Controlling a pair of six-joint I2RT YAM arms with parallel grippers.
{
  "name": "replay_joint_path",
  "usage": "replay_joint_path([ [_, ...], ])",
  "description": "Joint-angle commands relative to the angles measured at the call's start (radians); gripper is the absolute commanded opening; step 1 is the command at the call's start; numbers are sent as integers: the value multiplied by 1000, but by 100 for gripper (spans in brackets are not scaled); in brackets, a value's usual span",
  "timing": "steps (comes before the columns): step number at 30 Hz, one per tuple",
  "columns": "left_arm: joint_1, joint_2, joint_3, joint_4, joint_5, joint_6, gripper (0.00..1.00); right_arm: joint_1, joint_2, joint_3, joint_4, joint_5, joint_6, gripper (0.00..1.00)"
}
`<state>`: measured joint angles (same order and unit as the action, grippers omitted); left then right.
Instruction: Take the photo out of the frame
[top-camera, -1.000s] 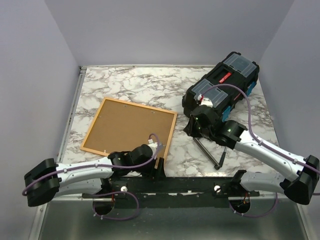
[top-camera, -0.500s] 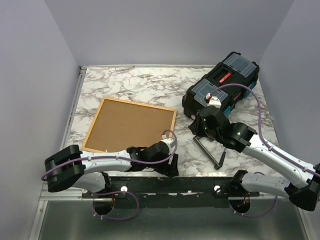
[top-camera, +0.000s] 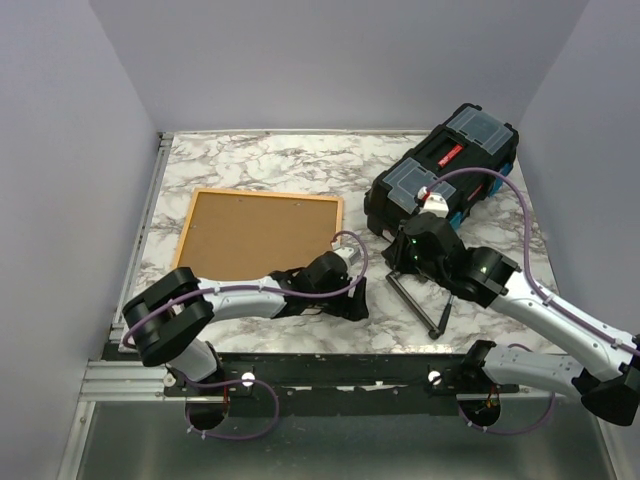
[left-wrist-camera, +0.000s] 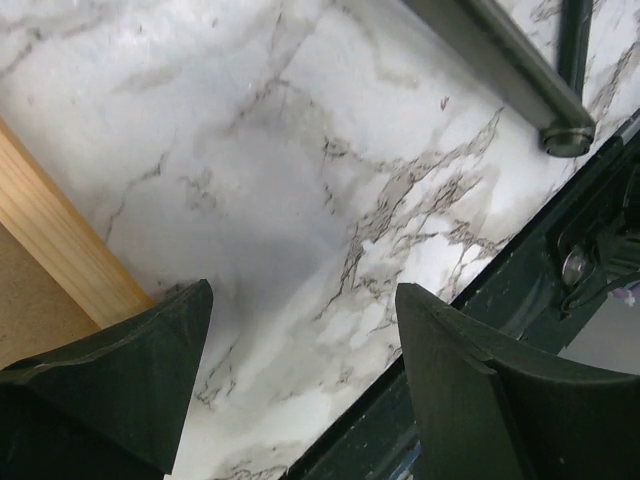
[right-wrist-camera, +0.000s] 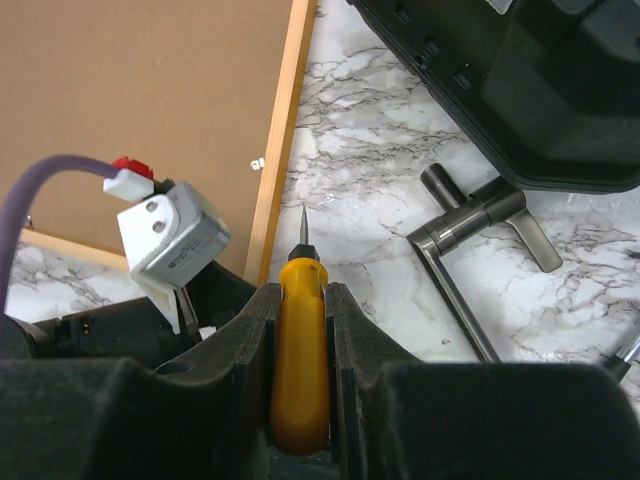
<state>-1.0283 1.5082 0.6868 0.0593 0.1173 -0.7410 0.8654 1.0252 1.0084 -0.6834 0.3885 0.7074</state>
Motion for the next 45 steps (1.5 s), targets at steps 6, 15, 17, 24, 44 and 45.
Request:
replay_joint_path([
  [6, 28, -107, 10, 62, 99, 78, 78, 4, 38, 18, -24, 50, -12, 1],
  [15, 105, -478, -184, -209, -107, -88, 72, 6, 136, 11, 50, -43, -7, 1],
  [17, 152, -544, -193, -292, -170, -120, 72, 19, 186, 23, 58, -50, 12, 0],
  [24, 316, -651, -216, -387, -196, -136, 69, 131, 390, 123, 49, 12, 122, 1],
  [44, 372, -687, -401, -159, -23, -207, 47, 199, 602, 167, 156, 139, 160, 1],
  [45, 373, -690, -397, -156, -24, -206, 46, 199, 603, 165, 162, 146, 157, 1],
])
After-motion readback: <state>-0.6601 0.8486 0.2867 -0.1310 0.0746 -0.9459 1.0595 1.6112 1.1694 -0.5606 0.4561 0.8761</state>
